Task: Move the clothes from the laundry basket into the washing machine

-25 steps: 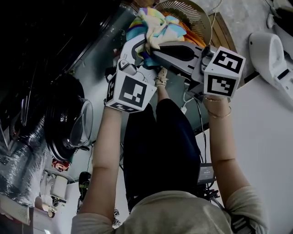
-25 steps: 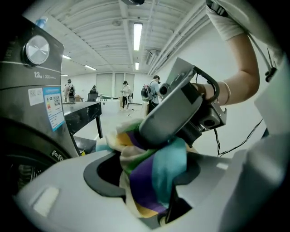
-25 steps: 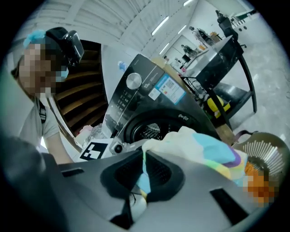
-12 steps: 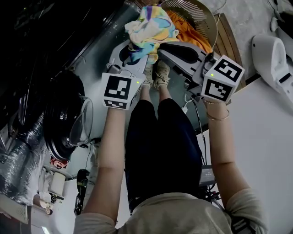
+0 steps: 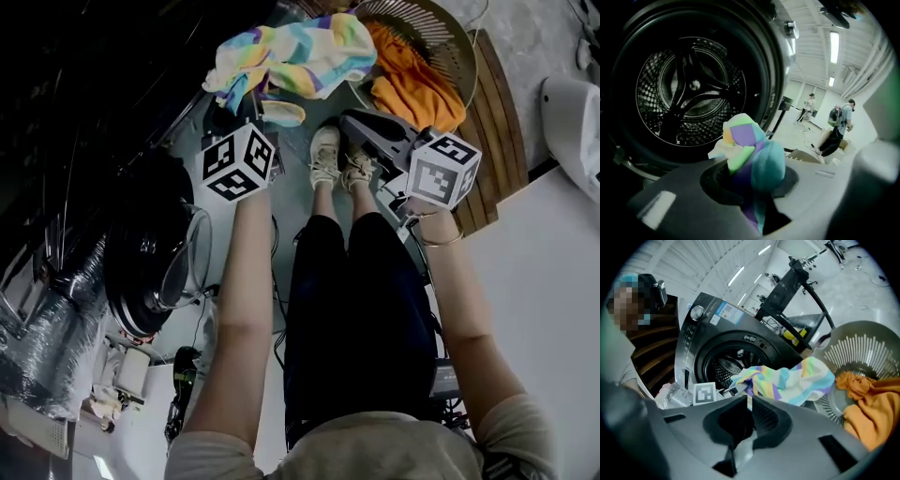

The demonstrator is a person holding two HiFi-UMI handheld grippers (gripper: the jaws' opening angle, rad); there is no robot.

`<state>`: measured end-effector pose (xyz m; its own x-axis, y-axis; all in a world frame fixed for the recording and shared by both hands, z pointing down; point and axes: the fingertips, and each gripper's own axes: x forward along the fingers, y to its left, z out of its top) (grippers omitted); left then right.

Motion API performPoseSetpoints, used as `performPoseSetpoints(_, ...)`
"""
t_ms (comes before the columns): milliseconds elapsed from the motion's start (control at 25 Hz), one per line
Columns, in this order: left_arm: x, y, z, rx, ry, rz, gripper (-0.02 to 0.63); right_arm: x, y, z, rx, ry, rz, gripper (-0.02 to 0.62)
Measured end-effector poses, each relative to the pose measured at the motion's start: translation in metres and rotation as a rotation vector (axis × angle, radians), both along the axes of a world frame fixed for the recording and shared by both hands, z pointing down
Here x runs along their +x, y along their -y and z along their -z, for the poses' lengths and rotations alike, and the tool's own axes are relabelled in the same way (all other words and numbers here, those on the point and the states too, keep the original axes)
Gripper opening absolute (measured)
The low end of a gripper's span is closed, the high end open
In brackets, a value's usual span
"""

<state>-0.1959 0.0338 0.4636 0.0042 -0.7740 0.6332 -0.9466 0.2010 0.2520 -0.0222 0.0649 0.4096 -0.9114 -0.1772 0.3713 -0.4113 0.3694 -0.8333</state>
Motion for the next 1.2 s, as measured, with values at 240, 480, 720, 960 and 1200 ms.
performPoseSetpoints(240,-0.058,0.020,-0.034,0.015,0.069,0.174,0.096,-0.002,-0.001,-0.030,-0.014,0.000,-0.035,0.021)
performPoseSetpoints(480,-0.119,0.059,-0.024,0.072,0.126,0.277,0.095,-0.006,0.004,-0.042,-0.016,0.010,-0.052,0.020)
performPoseSetpoints(720,-0.140,0.086,0.020,0.192,0.157,0.328,0.092,-0.008,-0.009,-0.037,-0.041,0.028,-0.037,0.020)
performPoseSetpoints(960,-0.149,0.110,0.014,0.229,0.143,0.331,0.100,-0.009,-0.015,-0.039,-0.060,0.040,-0.024,0.020)
performPoseSetpoints(1200,-0.143,0.104,-0.011,0.157,0.108,0.306,0.312,-0.003,-0.010,-0.039,-0.043,0.033,-0.056,0.020)
